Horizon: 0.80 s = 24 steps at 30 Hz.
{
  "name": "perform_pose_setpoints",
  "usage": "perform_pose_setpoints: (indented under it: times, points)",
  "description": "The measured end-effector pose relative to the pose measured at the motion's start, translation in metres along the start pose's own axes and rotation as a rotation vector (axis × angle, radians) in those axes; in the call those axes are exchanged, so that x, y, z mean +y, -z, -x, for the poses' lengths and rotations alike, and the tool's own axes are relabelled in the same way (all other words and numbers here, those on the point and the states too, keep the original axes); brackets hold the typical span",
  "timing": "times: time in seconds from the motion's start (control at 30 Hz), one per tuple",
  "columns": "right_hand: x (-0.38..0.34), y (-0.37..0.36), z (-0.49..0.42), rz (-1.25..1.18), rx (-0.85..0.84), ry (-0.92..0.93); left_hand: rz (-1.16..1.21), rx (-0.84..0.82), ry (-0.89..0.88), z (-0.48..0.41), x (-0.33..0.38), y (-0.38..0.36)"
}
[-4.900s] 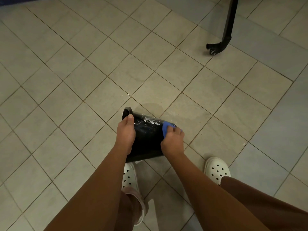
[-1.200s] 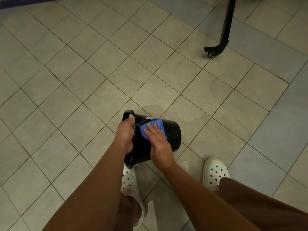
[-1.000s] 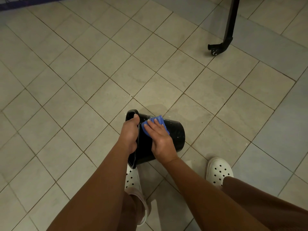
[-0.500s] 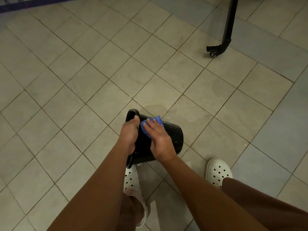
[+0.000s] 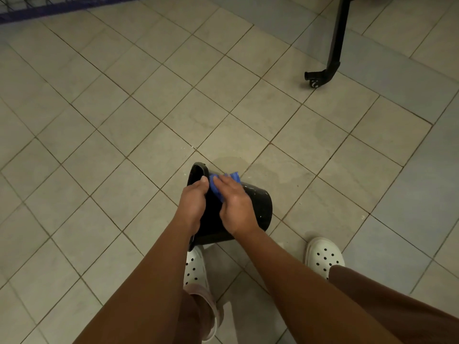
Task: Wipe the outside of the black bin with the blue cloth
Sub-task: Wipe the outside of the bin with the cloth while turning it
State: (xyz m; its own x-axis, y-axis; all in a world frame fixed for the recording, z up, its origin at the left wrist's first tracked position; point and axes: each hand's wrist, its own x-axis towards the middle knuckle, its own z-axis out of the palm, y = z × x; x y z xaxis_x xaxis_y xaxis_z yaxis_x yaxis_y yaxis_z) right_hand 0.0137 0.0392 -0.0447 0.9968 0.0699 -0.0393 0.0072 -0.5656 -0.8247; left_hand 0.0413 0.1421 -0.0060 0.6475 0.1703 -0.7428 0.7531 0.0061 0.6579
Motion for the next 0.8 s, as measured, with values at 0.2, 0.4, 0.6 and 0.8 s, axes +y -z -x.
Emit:
perform_pose_setpoints:
  times: [0.2,0.4,0.6,0.8]
  points:
    - [-0.002,0.0,0.012,0.085,0.035,-0.245,-0.017,0.022,0.017,-0.001,0.002,-0.002]
    - [-0.01,-0.006,0.004,0.041,0.003,-0.017,0.002,-0.011,-0.029,0.0,-0.002,0.004]
    - [0.004,0.013,-0.001,0.074,0.006,-0.343,-0.035,0.015,-0.005,0.005,-0.001,0.002]
    - [-0.017,-0.004,0.004,0.063,0.019,-0.165,-0.026,0.002,-0.02,0.005,0.0,0.005]
